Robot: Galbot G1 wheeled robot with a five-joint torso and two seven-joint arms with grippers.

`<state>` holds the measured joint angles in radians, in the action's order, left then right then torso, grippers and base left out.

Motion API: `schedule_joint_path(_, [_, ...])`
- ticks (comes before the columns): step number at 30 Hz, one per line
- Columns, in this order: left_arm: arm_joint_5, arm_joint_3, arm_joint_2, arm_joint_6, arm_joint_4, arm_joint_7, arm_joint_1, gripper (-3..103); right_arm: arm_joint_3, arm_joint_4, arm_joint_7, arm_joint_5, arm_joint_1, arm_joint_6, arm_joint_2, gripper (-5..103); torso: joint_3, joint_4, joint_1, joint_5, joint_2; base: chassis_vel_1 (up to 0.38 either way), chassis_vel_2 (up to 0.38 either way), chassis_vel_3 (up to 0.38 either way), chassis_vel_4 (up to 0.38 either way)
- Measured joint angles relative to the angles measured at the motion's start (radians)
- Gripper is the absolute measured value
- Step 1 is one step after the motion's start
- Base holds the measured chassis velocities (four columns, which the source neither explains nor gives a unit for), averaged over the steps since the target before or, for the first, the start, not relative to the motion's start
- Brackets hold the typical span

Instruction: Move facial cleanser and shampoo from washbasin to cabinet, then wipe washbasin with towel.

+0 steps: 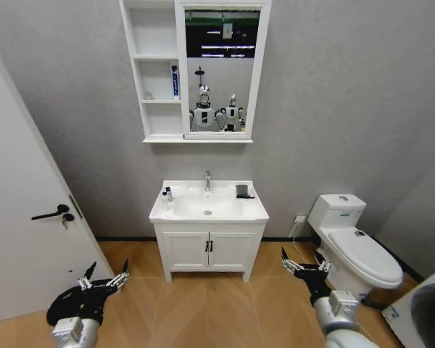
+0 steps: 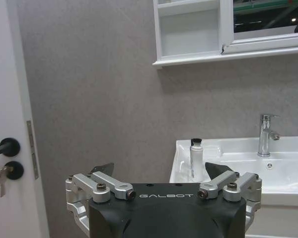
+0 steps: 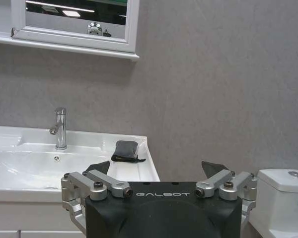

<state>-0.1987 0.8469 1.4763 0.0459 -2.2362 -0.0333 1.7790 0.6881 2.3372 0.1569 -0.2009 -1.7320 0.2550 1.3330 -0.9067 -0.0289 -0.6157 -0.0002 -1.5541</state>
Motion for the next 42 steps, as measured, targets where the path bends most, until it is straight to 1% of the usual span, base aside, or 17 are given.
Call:
schedule_joint_path(2, [0.0, 0.0, 0.0, 0.0, 0.0, 0.001, -0.003, 100, -0.002, -0.001, -0.001, 0.0, 0.002, 0.0, -0.002, 100, 0.0, 0.0002, 0.0, 0.0007, 0.0, -0.363, 0.376, 0.359, -0.351])
schedule_joint_path(5, [0.0, -0.002, 0.001, 0.0, 0.002, 0.002, -0.007, 100, -0.003, -0.003, -0.001, 0.002, 0.003, -0.002, -0.003, 100, 0.0, 0.0, 0.0, -0.0005, 0.0, -0.373, 0.358, 0.367, -0.353])
schedule_joint_path(6, [0.002, -0.007, 0.003, 0.0, 0.002, 0.007, -0.012, 100, -0.003, -0.006, -0.001, 0.002, 0.006, -0.005, -0.004, 100, 0.0, 0.0005, 0.0, 0.0011, 0.0, -0.332, 0.349, 0.351, -0.351])
schedule_joint_path(7, [0.002, -0.007, 0.003, 0.0, 0.002, 0.007, -0.012, 100, -0.003, -0.006, -0.001, 0.002, 0.006, -0.005, -0.004, 100, 0.0, 0.0005, 0.0, 0.0011, 0.0, -0.332, 0.349, 0.351, -0.351])
schedule_joint_path(9, [0.007, -0.014, 0.005, 0.001, 0.003, 0.011, -0.015, 100, -0.003, -0.013, 0.002, 0.005, 0.008, -0.012, -0.005, 100, 0.0, 0.0, 0.001, -0.0007, 0.0, -0.343, 0.339, 0.345, -0.342])
schedule_joint_path(12, [0.014, -0.023, 0.008, 0.002, 0.003, 0.016, -0.017, 100, -0.002, -0.024, 0.006, 0.006, 0.01, -0.026, -0.005, 100, 0.0, 0.0004, -0.001, 0.0006, 0.0, -0.305, 0.318, 0.289, -0.299])
schedule_joint_path(14, [0.015, -0.025, 0.008, 0.002, 0.003, 0.019, -0.018, 100, -0.002, -0.025, 0.007, 0.006, 0.011, -0.027, -0.005, 100, 0.0, 0.0003, -0.001, -0.0002, 0.0, -0.274, 0.282, 0.232, -0.256])
schedule_joint_path(17, [0.022, -0.038, 0.01, 0.003, 0.003, 0.036, -0.021, 100, -0.002, -0.028, 0.007, 0.004, 0.014, -0.031, -0.006, 100, 0.0, 0.0006, -0.001, 0.0006, 0.0, -0.184, 0.177, 0.088, -0.078])
schedule_joint_path(21, [0.039, -0.06, 0.01, 0.002, 0.001, 0.048, -0.018, 100, 0.002, -0.03, 0.01, -0.015, 0.034, -0.025, -0.023, 100, 0.0, -0.0005, 0.0, 0.0002, 0.0, -0.074, 0.045, 0.011, -0.01])
schedule_joint_path(27, [0.049, -0.08, -0.001, 0.003, -0.01, 0.062, -0.027, 100, 0.009, -0.036, 0.013, -0.039, 0.066, -0.012, -0.045, 100, 0.0, 0.0004, 0.002, 0.0003, -0.001, 0.091, -0.031, -0.05, 0.034])
schedule_joint_path(31, [0.048, -0.096, -0.03, 0.024, 0.012, 0.074, -0.058, 100, 0.012, -0.053, 0.013, -0.054, 0.086, -0.008, -0.055, 100, 0.0, 0.0001, 0.002, 0.0002, -0.001, 0.032, -0.03, -0.022, 0.023])
schedule_joint_path(32, [0.043, -0.102, -0.055, 0.029, 0.032, 0.078, -0.077, 100, 0.012, -0.067, 0.014, -0.063, 0.099, -0.007, -0.06, 100, 0.0, 0.0001, 0.001, 0.0001, -0.001, -0.051, 0.002, -0.02, 0.021])
schedule_joint_path(33, [0.043, -0.102, -0.055, 0.029, 0.032, 0.078, -0.077, 100, 0.012, -0.067, 0.014, -0.063, 0.099, -0.007, -0.06, 100, 0.0, 0.0001, 0.001, 0.0001, -0.001, -0.051, 0.002, -0.02, 0.021])
schedule_joint_path(34, [0.027, -0.111, -0.085, 0.027, 0.067, 0.089, -0.106, 100, 0.012, -0.09, 0.014, -0.068, 0.121, -0.007, -0.067, 100, 0.0, 0.0, 0.0, 0.0002, 0.0, 0.0, 0.0, 0.0, 0.0])
schedule_joint_path(36, [0.022, -0.114, -0.093, 0.017, 0.089, 0.097, -0.124, 100, 0.011, -0.1, 0.014, -0.073, 0.134, -0.006, -0.069, 100, 0.0, 0.0002, 0.0, 0.0003, 0.0, 0.0, 0.0, 0.0, 0.0])
schedule_joint_path(38, [0.024, -0.129, -0.103, -0.019, 0.153, 0.116, -0.186, 100, 0.011, -0.122, 0.018, -0.105, 0.171, 0.006, -0.083, 100, 0.0, 0.0001, 0.0, 0.0001, 0.0, 0.0, 0.0, 0.0, 0.0])
schedule_joint_path(42, [0.021, -0.15, -0.1, -0.02, 0.196, 0.127, -0.23, 100, 0.011, -0.145, 0.024, -0.143, 0.207, 0.022, -0.106, 100, 0.0, 0.0001, 0.0, 0.0001, 0.0, 0.0, 0.0, 0.0, 0.0])
